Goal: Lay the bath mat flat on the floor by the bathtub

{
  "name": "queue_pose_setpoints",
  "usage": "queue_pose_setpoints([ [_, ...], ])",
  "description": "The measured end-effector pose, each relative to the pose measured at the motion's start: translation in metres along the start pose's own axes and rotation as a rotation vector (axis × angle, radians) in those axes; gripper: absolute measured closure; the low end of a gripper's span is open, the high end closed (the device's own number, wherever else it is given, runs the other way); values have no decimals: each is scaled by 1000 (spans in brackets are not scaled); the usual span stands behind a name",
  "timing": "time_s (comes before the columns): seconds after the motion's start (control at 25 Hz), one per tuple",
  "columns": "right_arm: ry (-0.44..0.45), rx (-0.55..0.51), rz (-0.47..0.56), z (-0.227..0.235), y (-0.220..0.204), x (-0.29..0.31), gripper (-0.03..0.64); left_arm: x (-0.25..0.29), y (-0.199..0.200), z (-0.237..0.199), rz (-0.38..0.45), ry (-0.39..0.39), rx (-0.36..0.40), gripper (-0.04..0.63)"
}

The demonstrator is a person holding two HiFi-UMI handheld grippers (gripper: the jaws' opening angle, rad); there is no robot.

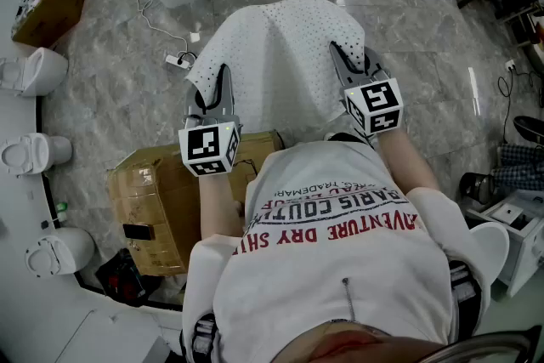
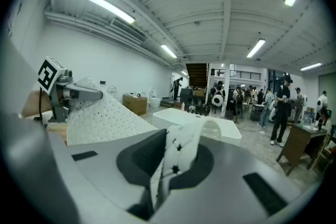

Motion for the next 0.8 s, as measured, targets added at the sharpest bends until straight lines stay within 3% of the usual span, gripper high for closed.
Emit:
queue_pose_setpoints([
  [0.8, 48, 69, -73, 17, -5, 36, 600, 34, -11, -11, -40, 2, -78, 570],
])
Point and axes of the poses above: the fingertips, and each gripper's own axes: x forward along the fingers, z to its right, y out of its top, the point moved 10 cm from there along -x, backward along the fingers, and after that the axes turned 9 degrees about -z, right-handed, at the moved point
